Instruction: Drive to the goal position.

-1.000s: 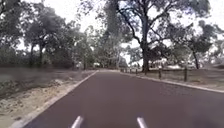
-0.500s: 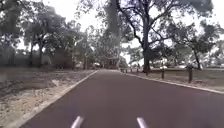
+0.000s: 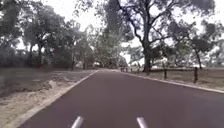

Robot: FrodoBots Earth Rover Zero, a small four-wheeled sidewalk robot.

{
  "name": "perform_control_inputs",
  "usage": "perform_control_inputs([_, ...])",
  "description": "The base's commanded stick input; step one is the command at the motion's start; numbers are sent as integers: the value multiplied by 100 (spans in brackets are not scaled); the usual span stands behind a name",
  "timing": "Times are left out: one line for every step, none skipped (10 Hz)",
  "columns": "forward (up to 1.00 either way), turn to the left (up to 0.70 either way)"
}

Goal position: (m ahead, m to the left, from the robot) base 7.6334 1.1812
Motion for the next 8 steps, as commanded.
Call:
perform_control_inputs([60, 0])
perform_control_inputs([60, 0])
perform_control_inputs([60, 0])
perform_control_inputs([60, 0])
perform_control_inputs([60, 0])
perform_control_inputs([60, 0])
perform_control_inputs([60, 0])
perform_control_inputs([60, 0])
